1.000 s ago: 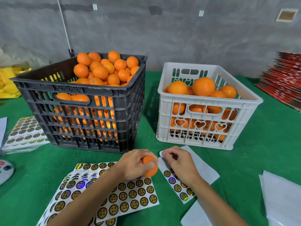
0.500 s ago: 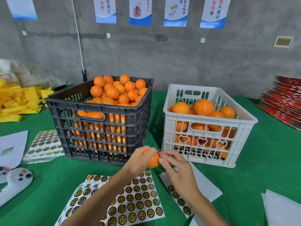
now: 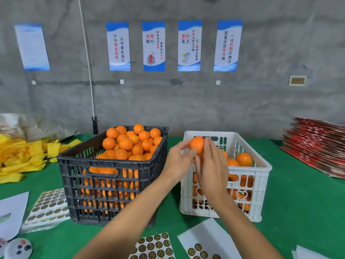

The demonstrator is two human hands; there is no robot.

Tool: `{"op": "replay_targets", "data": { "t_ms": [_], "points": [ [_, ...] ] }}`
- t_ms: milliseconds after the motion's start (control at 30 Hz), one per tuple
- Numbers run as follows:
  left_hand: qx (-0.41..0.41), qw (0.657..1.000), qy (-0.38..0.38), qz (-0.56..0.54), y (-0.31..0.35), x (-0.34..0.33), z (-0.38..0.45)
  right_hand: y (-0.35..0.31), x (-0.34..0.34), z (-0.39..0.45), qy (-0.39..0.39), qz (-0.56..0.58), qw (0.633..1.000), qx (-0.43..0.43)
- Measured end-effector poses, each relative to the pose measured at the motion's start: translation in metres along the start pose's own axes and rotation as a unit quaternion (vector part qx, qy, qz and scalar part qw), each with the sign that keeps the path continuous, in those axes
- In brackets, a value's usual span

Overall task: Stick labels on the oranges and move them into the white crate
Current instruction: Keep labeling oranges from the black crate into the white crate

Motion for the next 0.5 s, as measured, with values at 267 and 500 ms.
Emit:
{"op": "replay_targets", "data": {
  "t_ms": [267,500],
  "points": [
    [-0.092,0.969,-0.034,0.228,0.018,0.025,0.055,-0.013,-0.014,0.040,-0.067,-0.007,0.997,0.038],
    [0.167,0.880,-0.040,0.443,-0.043,0.133,0.092,-0.091,-0.053,0.018,-0.142,0.235,0.956,0.099]
  ]
}}
Point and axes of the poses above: each hand's wrist, its own z-axis towards the middle knuckle, its own x-axis out of the back of the hand, y = z × x, the point moved 5 cm from there along z, towards the middle knuckle, and after that the axes turned 5 degrees about -z, right-handed, at the moved point
